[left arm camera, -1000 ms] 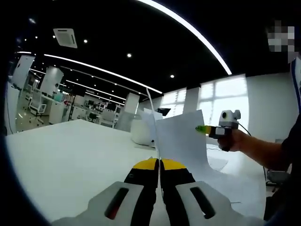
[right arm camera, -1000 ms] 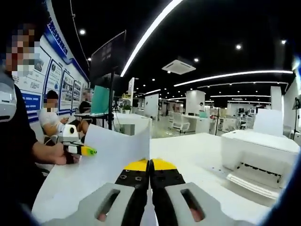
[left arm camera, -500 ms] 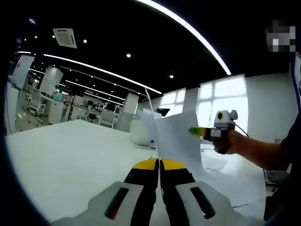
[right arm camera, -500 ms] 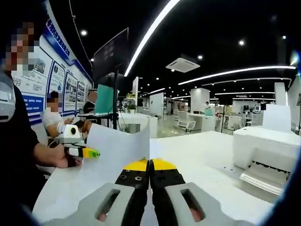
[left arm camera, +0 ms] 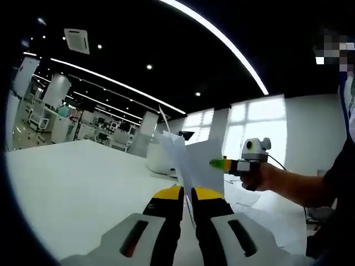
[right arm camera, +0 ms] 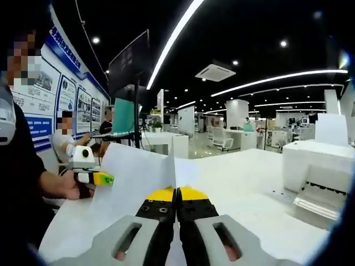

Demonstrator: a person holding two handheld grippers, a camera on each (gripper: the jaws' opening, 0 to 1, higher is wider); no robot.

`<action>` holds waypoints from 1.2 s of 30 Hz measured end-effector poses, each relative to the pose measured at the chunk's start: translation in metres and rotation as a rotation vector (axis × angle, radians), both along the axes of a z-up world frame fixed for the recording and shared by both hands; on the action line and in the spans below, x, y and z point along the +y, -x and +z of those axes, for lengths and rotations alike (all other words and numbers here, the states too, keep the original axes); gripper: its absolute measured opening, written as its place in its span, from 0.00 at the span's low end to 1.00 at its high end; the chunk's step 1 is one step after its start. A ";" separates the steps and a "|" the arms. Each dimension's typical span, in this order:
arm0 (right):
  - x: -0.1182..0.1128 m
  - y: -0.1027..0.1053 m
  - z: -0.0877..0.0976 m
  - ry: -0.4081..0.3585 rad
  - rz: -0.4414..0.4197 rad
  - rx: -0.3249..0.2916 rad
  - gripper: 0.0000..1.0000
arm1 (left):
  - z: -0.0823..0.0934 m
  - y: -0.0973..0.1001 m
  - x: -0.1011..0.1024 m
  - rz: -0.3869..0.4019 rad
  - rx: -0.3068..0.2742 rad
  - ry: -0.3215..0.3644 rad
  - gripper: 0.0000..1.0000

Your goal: Organize the stack of printing papers by aligning and flattening the scattered papers on the table

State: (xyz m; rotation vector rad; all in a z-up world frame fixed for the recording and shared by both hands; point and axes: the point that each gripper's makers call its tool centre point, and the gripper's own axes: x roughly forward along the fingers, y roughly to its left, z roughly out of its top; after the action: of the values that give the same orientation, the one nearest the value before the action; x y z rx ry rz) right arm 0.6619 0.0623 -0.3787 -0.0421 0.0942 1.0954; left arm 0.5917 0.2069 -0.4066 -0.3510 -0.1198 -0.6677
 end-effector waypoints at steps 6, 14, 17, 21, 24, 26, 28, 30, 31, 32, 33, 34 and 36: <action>-0.001 -0.007 -0.006 -0.003 -0.020 0.016 0.00 | 0.005 0.004 -0.005 -0.046 -0.013 0.040 0.18; -0.003 -0.013 -0.011 -0.010 -0.046 0.034 0.00 | 0.009 0.006 -0.008 -0.077 -0.023 0.062 0.19; -0.003 -0.015 -0.012 -0.009 -0.051 0.034 0.00 | 0.009 0.007 -0.008 -0.080 -0.024 0.064 0.19; -0.005 -0.017 -0.014 -0.004 -0.061 0.036 0.00 | 0.009 0.008 -0.009 -0.085 -0.025 0.068 0.20; -0.007 -0.019 -0.016 -0.004 -0.069 0.042 0.00 | 0.009 0.008 -0.009 -0.086 -0.026 0.066 0.20; -0.006 -0.019 -0.016 -0.007 -0.070 0.044 0.00 | 0.009 0.008 -0.009 -0.087 -0.025 0.066 0.20; -0.002 -0.017 -0.014 -0.012 -0.063 0.043 0.00 | 0.009 0.008 -0.010 -0.090 -0.025 0.066 0.20; 0.003 -0.014 -0.011 -0.018 -0.054 0.038 0.00 | 0.009 0.008 -0.011 -0.090 -0.023 0.063 0.20; 0.005 -0.013 -0.010 -0.021 -0.050 0.037 0.00 | 0.008 0.008 -0.011 -0.090 -0.023 0.061 0.20; 0.008 -0.012 -0.009 -0.022 -0.045 0.037 0.00 | 0.007 0.008 -0.012 -0.091 -0.020 0.055 0.20; 0.009 -0.012 -0.008 -0.025 -0.043 0.036 0.00 | 0.007 0.008 -0.012 -0.093 -0.018 0.051 0.20; 0.011 -0.012 -0.008 -0.029 -0.041 0.036 0.00 | 0.007 0.008 -0.013 -0.092 -0.019 0.049 0.20; 0.013 -0.012 -0.007 -0.039 -0.039 0.041 0.00 | 0.007 0.008 -0.012 -0.090 -0.020 0.046 0.20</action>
State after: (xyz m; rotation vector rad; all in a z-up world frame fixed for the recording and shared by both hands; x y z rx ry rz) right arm 0.6737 0.0755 -0.3858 0.0173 0.1103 1.0594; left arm 0.5837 0.1945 -0.3995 -0.3960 -0.1395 -0.7583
